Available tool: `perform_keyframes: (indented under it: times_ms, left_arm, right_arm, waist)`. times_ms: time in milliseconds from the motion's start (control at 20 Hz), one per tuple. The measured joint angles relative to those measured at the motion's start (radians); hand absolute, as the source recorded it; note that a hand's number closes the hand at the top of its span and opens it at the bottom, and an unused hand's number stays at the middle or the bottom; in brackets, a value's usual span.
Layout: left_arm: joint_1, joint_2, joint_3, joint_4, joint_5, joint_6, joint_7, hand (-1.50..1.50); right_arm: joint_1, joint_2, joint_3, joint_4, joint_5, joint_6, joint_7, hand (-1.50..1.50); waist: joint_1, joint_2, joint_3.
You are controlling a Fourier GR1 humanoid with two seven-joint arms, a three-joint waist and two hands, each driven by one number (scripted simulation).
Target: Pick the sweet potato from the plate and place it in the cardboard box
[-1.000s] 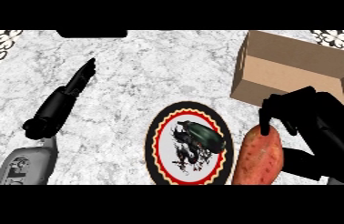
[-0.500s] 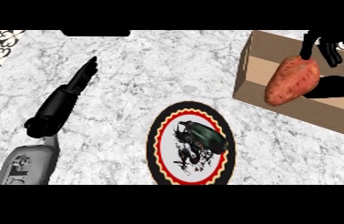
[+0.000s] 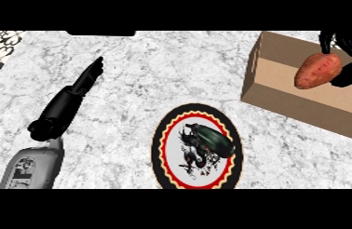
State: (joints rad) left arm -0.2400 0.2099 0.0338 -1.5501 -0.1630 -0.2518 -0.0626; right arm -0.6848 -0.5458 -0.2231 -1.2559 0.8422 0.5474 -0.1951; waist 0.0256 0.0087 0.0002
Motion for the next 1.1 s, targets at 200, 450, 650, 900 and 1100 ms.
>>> perform_keyframes:
  times_ms: [200, 450, 650, 900, 1100]
  left_arm:
    - [-0.001, -0.005, -0.005, -0.002, -0.005, 0.001, -0.003, 0.0]
    - [0.001, 0.01, 0.009, 0.01, 0.007, -0.02, -0.018, 0.0]
    - [-0.008, 0.005, 0.01, 0.025, -0.001, -0.014, -0.02, 0.0]
    - [-0.011, -0.008, 0.003, 0.019, -0.009, -0.001, -0.001, 0.0]
    - [-0.004, -0.009, 0.003, 0.013, -0.009, 0.0, 0.002, 0.0]
  right_arm:
    - [-0.033, -0.073, 0.049, 0.186, 0.055, -0.001, -0.11, 1.5]
    - [-0.09, -0.146, 0.106, 0.405, 0.113, 0.012, -0.252, -1.5]
    - [-0.132, -0.158, 0.129, 0.528, 0.113, -0.015, -0.381, -1.5]
    - [-0.182, -0.096, 0.002, 0.588, -0.058, -0.027, -0.422, -1.5]
    - [-0.233, -0.062, -0.176, 0.689, -0.257, 0.035, -0.351, -1.5]
  waist:
    - [0.005, 0.002, 0.0]
    - [0.01, 0.004, 0.001]
    - [0.007, 0.003, 0.001]
    - [-0.004, -0.002, 0.002]
    - [-0.007, -0.005, 0.002]
